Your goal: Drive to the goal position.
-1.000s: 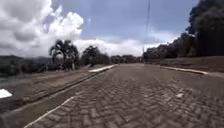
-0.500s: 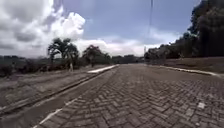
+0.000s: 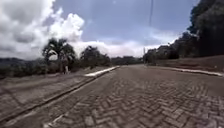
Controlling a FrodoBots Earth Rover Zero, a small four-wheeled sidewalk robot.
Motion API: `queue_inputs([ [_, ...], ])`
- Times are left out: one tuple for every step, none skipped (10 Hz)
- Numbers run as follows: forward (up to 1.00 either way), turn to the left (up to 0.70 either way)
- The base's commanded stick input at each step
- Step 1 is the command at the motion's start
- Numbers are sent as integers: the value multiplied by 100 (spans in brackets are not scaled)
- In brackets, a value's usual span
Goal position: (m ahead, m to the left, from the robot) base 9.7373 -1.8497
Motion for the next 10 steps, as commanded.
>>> queue_inputs([
  [100, 0],
  [100, 0],
  [100, 0],
  [100, 0],
  [100, 0],
  [100, 0],
  [100, 0],
  [100, 0],
  [100, 0],
  [100, 0],
])
